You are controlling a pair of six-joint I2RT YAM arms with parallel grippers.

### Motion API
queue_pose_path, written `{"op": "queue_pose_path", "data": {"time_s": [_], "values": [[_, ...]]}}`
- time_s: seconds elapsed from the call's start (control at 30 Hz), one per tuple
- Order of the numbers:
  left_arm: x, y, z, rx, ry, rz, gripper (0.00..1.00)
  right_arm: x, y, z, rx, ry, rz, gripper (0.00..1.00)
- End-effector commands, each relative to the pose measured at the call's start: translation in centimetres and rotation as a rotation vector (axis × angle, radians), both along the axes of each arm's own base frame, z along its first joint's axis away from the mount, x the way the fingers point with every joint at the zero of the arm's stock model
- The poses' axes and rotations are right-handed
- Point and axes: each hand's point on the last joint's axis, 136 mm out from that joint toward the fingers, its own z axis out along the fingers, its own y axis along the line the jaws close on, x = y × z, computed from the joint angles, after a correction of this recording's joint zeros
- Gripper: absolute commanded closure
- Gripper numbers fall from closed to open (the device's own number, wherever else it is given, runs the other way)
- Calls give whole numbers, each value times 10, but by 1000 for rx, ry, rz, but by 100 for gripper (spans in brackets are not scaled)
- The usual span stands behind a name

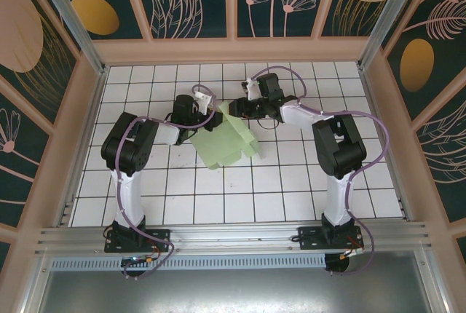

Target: Fold the paper box

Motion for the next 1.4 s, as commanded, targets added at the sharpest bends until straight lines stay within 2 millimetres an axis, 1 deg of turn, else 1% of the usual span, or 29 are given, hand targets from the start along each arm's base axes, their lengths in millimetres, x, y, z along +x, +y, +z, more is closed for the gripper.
{"op": "queue_pose_path", "data": {"time_s": [0.0, 0.03, 0.13, 0.23, 0.33, 0.37, 0.5, 0.67, 0.77, 0.9, 1.0, 1.07, 1.23, 1.37], "values": [[-1, -8, 12, -33, -37, -35, 86, 4, 0, 1, 19, 19, -3, 56], [-2, -8, 11, -32, -37, -37, 91, 4, 0, 3, 22, 16, -4, 56], [-5, -5, 7, -21, -29, -28, 95, 4, -1, 5, 25, 12, -6, 55], [-7, -1, 6, 3, -32, -12, 95, 4, -4, 6, 19, 9, -11, 52], [-5, 4, 13, 22, -57, 9, 95, 5, -7, 6, 17, 8, -19, 50], [-10, 7, 7, 37, -45, 16, 95, 6, -8, 6, 16, 7, -23, 49], [-10, 14, 6, 76, -52, 42, 95, 6, -7, 9, 24, 4, -24, 48], [-10, 25, 1, 153, -77, 79, 93, 7, -6, 4, 17, 7, -21, 48], [-13, 24, 0, 193, -106, 96, 93, 9, -3, 1, 21, 10, -22, 48], [-19, 26, 3, 212, -154, 141, 93, 10, 7, 0, 38, 13, -3, 45], [-23, 29, 6, 196, -172, 175, 93, 6, 18, -1, 69, 14, 31, 45], [-28, 29, 7, 188, -184, 174, 93, 3, 22, -4, 79, 22, 41, 45], [-34, 28, -3, 196, -174, 150, 90, -3, 28, -16, 74, 36, 58, 45], [-37, 25, -6, 189, -182, 125, 90, -5, 31, -19, 73, 32, 69, 44]]}}
